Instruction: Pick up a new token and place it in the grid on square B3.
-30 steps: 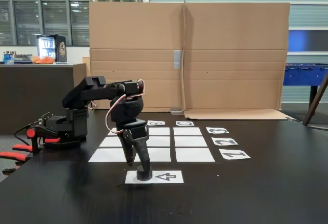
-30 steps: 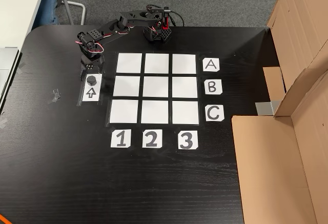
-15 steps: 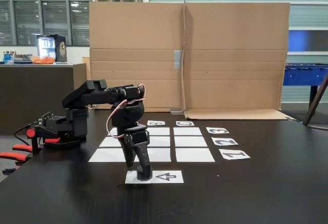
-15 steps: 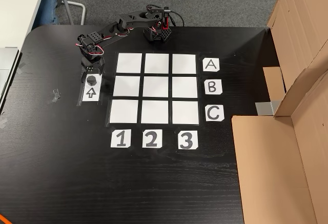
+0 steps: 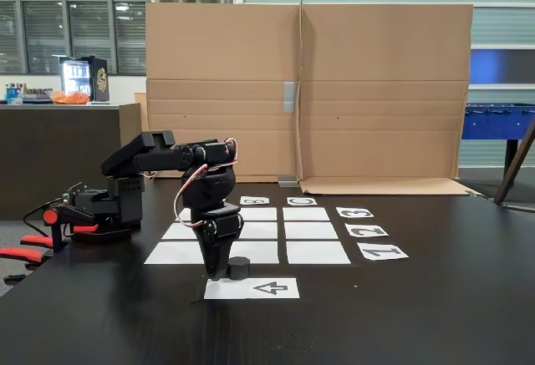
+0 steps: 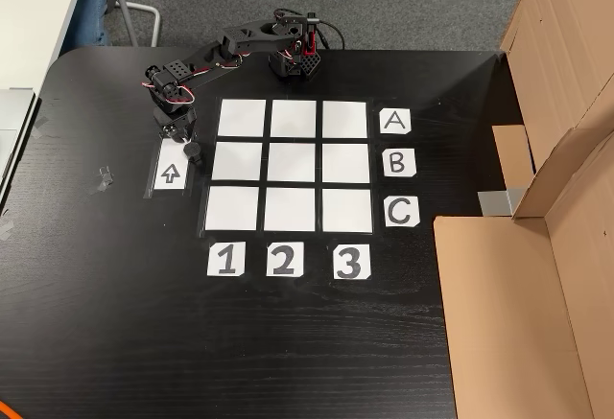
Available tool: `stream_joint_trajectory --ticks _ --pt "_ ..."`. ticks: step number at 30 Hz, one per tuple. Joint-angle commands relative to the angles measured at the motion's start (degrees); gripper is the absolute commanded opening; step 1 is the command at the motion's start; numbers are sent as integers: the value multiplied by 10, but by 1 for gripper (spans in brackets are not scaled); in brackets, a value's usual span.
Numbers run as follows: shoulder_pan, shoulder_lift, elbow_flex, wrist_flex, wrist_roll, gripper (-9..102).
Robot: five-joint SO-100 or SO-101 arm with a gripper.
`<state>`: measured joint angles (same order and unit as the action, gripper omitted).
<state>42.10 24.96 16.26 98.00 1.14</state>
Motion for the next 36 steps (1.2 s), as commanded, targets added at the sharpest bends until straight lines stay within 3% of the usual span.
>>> stream_joint_trajectory --ticks 1,18,21,27,36 --pt "-4 4 -21 4 -4 0" --pt "-8 18 -24 12 -11 0" --pt "-8 31 -14 16 -15 8" --pt "-10 50 24 17 -40 40" --pt "-21 86 60 18 -56 50"
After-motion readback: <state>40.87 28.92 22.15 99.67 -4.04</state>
